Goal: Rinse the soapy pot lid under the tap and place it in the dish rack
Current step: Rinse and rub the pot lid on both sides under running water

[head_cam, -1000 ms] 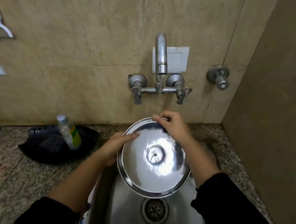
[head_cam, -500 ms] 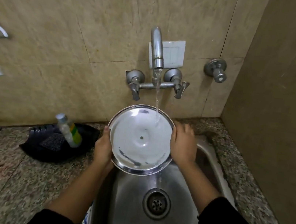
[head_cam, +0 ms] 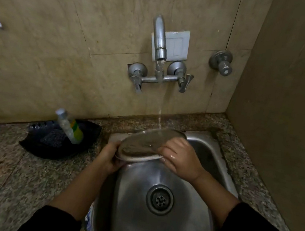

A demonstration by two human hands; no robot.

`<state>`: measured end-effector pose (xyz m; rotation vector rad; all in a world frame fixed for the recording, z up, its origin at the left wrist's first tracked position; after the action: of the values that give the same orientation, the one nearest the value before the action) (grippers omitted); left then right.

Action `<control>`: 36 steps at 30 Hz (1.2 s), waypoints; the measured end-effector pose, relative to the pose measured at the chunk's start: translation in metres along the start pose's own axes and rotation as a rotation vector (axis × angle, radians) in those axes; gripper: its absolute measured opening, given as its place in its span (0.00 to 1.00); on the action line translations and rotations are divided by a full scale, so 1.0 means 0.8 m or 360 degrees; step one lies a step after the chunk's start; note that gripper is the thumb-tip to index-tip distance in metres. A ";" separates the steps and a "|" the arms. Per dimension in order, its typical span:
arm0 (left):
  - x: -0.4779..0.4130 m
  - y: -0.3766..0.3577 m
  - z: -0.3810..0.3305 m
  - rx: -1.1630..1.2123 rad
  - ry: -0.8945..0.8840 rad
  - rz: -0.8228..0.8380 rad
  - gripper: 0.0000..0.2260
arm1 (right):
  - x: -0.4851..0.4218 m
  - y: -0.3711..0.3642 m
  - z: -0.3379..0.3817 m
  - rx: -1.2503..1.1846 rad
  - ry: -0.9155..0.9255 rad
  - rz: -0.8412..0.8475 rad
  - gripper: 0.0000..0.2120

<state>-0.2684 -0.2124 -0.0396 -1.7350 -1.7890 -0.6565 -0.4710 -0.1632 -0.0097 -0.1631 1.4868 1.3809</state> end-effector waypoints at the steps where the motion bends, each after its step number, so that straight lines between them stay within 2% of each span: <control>1: 0.000 0.000 0.002 -0.0121 0.0059 0.0065 0.18 | -0.008 0.006 -0.002 -0.0070 -0.0123 -0.0061 0.14; 4: 0.008 -0.004 0.012 -0.0480 0.0126 0.0264 0.35 | -0.020 0.014 -0.017 -0.0303 -0.0696 -0.0218 0.12; 6: 0.012 -0.013 0.015 -0.0514 0.0056 0.0269 0.39 | -0.020 0.010 -0.037 -0.0466 -0.1093 -0.0249 0.09; 10: 0.020 -0.029 0.002 -0.0260 -0.0429 0.0136 0.21 | -0.017 0.000 -0.085 -0.0932 -0.1728 -0.0385 0.13; 14: 0.014 -0.026 -0.013 -0.0230 -0.0627 0.0162 0.18 | -0.017 -0.007 -0.107 -0.1334 -0.2046 -0.0499 0.17; 16: 0.012 -0.026 -0.021 -0.0280 -0.0729 0.0026 0.16 | -0.020 -0.007 -0.115 -0.1215 -0.2038 -0.0446 0.17; 19: 0.013 -0.034 -0.026 -0.0307 -0.0817 -0.0059 0.16 | -0.039 -0.001 -0.119 -0.0589 -0.1788 -0.0102 0.13; 21: 0.012 -0.042 -0.030 -0.0409 -0.0883 -0.0083 0.16 | -0.063 -0.001 -0.106 -0.0365 -0.1509 0.0082 0.11; 24: 0.018 -0.060 -0.038 -0.0552 -0.0996 -0.0133 0.17 | -0.101 -0.020 -0.071 -0.0202 -0.0938 0.0538 0.14; 26: 0.018 -0.063 -0.040 -0.0504 -0.1022 -0.0125 0.17 | -0.110 -0.026 -0.062 -0.0218 -0.0693 0.0629 0.14; 28: 0.016 -0.057 -0.040 -0.0415 -0.1005 -0.0130 0.18 | -0.107 -0.017 -0.078 -0.0238 -0.0779 0.0486 0.15; 31: 0.014 -0.043 -0.034 -0.0217 -0.0928 -0.0176 0.17 | -0.072 0.003 -0.115 -0.0306 -0.1400 -0.0010 0.19; 33: 0.010 -0.038 -0.032 -0.0026 -0.0789 -0.0064 0.15 | -0.049 0.009 -0.131 -0.0384 -0.1695 -0.0327 0.25; 34: 0.007 -0.037 -0.032 -0.0014 -0.0717 0.0037 0.15 | -0.044 0.008 -0.135 -0.0417 -0.1713 -0.0379 0.26; 36: 0.002 -0.038 -0.042 -0.0210 -0.0694 0.0219 0.17 | -0.048 0.008 -0.133 -0.0460 -0.1658 -0.0304 0.24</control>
<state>-0.2968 -0.2359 -0.0128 -2.2005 -1.9146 -0.3620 -0.5201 -0.2649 -0.0008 0.2124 0.3963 1.2102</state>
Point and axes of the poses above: each hand's wrist, its own x-axis away from the middle knuckle, its own y-axis out of the back of the hand, z = x × y, the point moved 4 cm from there along -x, towards the middle knuckle, and after that the axes turned 12 degrees about -x, right-handed, at the moved point
